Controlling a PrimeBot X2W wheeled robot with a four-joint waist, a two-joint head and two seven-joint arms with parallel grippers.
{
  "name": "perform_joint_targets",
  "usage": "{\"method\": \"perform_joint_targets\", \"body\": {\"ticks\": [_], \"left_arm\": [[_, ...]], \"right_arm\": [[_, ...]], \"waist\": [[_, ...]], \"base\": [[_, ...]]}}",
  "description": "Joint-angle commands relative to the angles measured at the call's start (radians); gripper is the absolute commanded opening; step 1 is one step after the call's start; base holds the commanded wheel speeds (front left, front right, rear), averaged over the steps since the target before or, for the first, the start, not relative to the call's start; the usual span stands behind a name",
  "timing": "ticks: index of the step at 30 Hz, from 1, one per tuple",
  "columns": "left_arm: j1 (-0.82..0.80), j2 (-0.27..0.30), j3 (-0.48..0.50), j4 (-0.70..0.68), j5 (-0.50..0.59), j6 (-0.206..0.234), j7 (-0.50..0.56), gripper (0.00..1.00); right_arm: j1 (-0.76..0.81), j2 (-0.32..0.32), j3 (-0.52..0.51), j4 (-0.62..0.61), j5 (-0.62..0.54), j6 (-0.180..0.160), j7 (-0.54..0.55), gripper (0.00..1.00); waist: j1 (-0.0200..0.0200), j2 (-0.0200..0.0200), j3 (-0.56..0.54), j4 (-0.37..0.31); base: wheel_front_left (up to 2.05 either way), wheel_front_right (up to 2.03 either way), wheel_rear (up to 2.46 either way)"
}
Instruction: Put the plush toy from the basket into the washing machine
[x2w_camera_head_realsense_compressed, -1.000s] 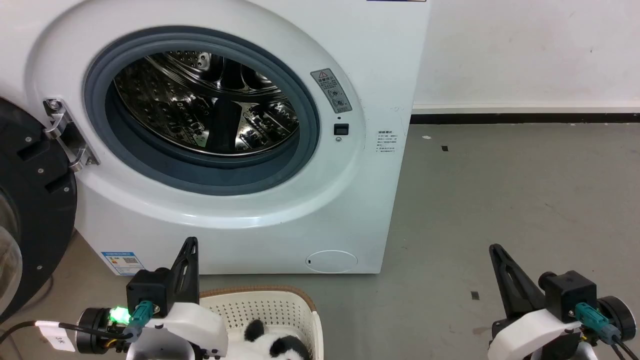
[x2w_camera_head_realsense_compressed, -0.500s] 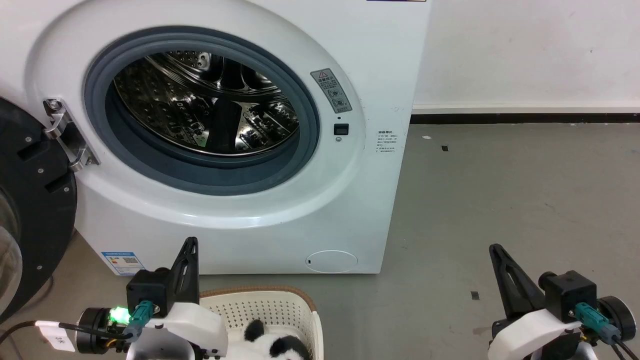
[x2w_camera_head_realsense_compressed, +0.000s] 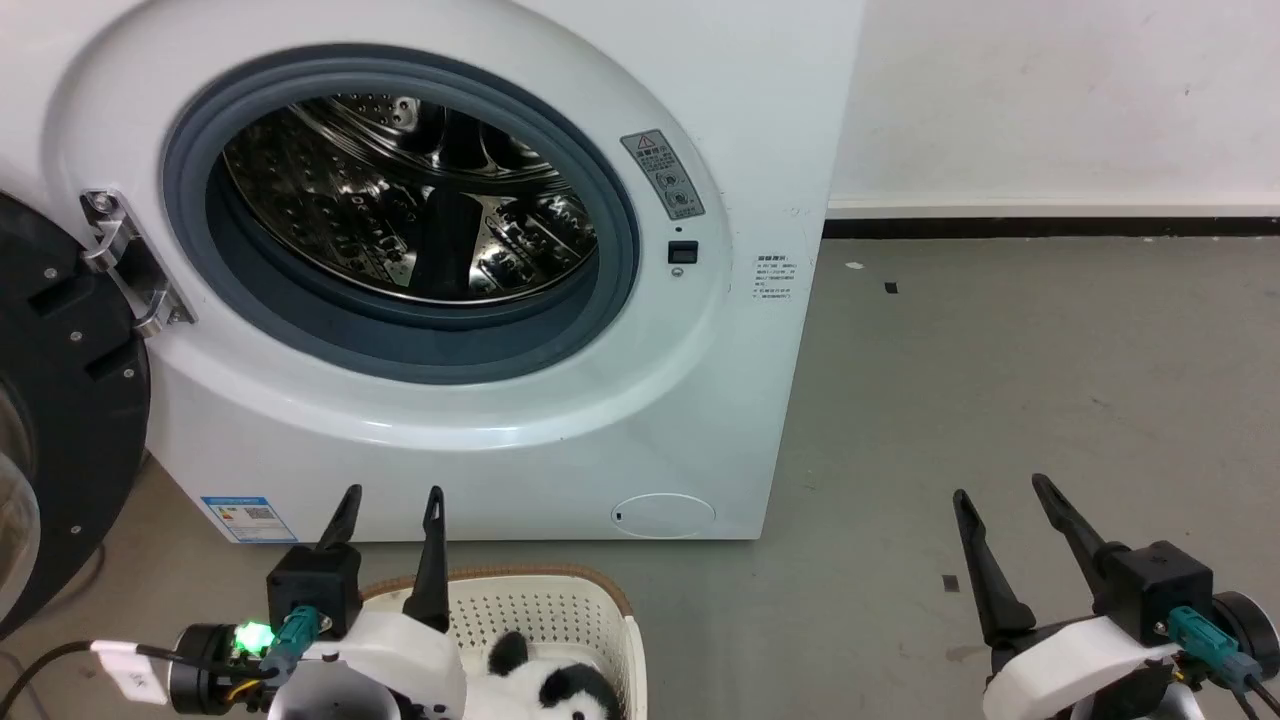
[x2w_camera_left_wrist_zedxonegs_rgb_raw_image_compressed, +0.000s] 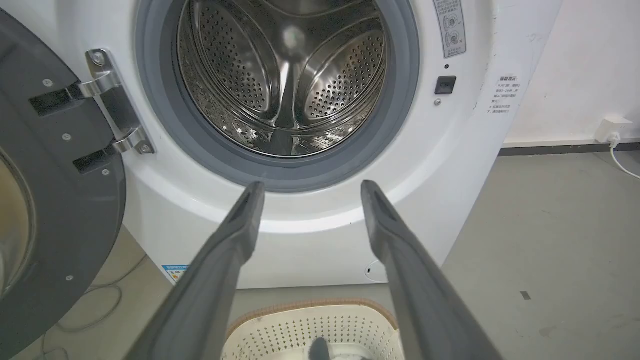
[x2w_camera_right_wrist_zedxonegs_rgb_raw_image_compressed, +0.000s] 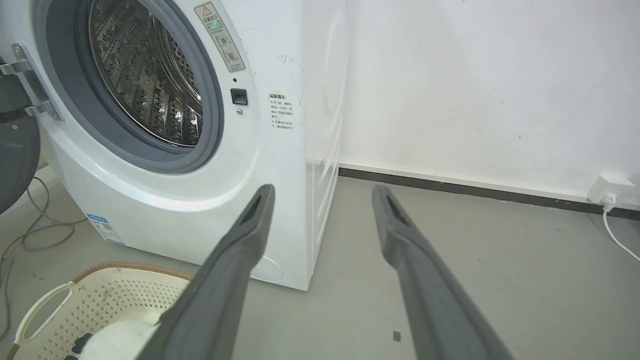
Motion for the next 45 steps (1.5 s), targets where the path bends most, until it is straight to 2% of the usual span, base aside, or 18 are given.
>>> {"method": "perform_joint_targets", "body": {"ticks": [1, 7, 21, 38, 45], "left_arm": [[-0.020, 0.001, -0.004, 0.020, -0.007, 0.001, -0.009, 1.00], [-0.055, 0.004, -0.012, 0.089, -0.016, -0.004, -0.019, 1.00], [-0.189, 0.033, -0.056, 0.283, -0.023, -0.017, -0.021, 1.00], [-0.353, 0.079, -0.153, 0.465, -0.013, -0.060, 0.094, 1.00], [-0.445, 0.097, -0.222, 0.557, -0.019, -0.073, 0.147, 1.00]], "right_arm": [[-0.008, 0.000, -0.004, -0.008, 0.012, 0.000, -0.011, 1.00], [-0.019, 0.000, -0.007, -0.017, 0.022, 0.000, -0.021, 1.00], [-0.082, 0.000, -0.020, -0.055, 0.051, 0.000, -0.051, 1.00], [-0.157, 0.000, -0.037, -0.130, 0.069, 0.000, -0.086, 1.00], [-0.186, 0.000, -0.046, -0.169, 0.075, 0.000, -0.105, 1.00]], "waist": [[0.0000, 0.0000, 0.006, -0.001], [0.0000, 0.0000, 0.038, -0.005], [0.0000, 0.0000, 0.192, -0.024], [0.0000, 0.0000, 0.403, -0.027], [0.0000, 0.0000, 0.507, -0.023]], "base": [[0.00, 0.00, 0.00], [0.00, 0.00, 0.00], [0.00, 0.00, 0.00], [0.00, 0.00, 0.00], [0.00, 0.00, 0.00]]}}
